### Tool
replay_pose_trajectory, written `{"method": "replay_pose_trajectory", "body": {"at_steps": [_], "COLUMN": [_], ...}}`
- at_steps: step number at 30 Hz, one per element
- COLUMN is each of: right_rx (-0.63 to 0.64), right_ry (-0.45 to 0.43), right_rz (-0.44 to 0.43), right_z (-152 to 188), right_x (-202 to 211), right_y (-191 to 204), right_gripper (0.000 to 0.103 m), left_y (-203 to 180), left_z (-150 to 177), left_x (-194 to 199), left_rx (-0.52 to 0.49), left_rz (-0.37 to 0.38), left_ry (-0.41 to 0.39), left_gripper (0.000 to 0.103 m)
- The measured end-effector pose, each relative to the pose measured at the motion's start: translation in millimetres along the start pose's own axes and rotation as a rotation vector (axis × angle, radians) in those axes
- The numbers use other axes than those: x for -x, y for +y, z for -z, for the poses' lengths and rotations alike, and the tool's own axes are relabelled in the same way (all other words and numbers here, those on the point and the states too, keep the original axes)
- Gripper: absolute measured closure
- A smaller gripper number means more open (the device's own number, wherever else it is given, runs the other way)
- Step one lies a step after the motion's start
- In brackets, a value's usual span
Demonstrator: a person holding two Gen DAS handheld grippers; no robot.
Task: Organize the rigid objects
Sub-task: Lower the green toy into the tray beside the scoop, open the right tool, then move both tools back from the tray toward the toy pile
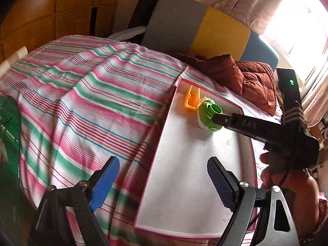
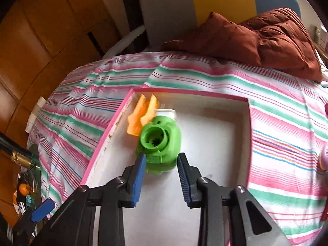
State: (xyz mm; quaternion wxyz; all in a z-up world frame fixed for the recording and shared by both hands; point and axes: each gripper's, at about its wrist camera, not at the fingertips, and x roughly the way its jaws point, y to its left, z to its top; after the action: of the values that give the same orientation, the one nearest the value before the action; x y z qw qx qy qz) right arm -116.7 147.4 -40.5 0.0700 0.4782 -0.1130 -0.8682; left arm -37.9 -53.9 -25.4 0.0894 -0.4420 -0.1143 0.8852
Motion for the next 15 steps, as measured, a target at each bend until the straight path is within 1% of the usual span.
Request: {"method": "replay_pose_trajectory", "body": {"at_steps": [3, 4, 8, 9, 12, 15], "right_rx": [-0.007, -0.018, -0.101, -0.108, -0.089, -0.063], "right_ry": [-0.019, -0.028, -0.057, -0.060, -0.078, -0.074], "right_rz": [0.004, -0.006, -0.139, -0.156, -0.135, -0.103], "right_z": [-10.1, -12.0, -14.2, -12.4, -4.2, 6.3], "right_x": [-6.5, -6.4, 10.3, 16.6, 38.8, 55.4], "right_y": [1.5, 0.0, -14.1, -15.9, -20.1, -23.6], "right_gripper": [0.074, 0.074, 0.074, 0.074, 0.072, 0.072], "left_y": [1.6, 1.8, -1.0, -2.4, -8.1, -16.9], "left_z": [-0.7, -1.0, -0.9, -0.8, -0.1, 2.1], "left_x": [2.6, 3.4, 4.2, 3.1, 1.8, 3.7], "left_rx": [0.006, 0.006, -0.006, -0.007, -0.006, -0.020], "left_rz": [0.001, 0.001, 0.001, 0.004, 0.017, 0.029], "left_ry": [-0.004, -0.004, -0.006, -0.002, 0.005, 0.000], "left_gripper": [0.015, 0.015, 0.015, 0.015, 0.015, 0.015]}}
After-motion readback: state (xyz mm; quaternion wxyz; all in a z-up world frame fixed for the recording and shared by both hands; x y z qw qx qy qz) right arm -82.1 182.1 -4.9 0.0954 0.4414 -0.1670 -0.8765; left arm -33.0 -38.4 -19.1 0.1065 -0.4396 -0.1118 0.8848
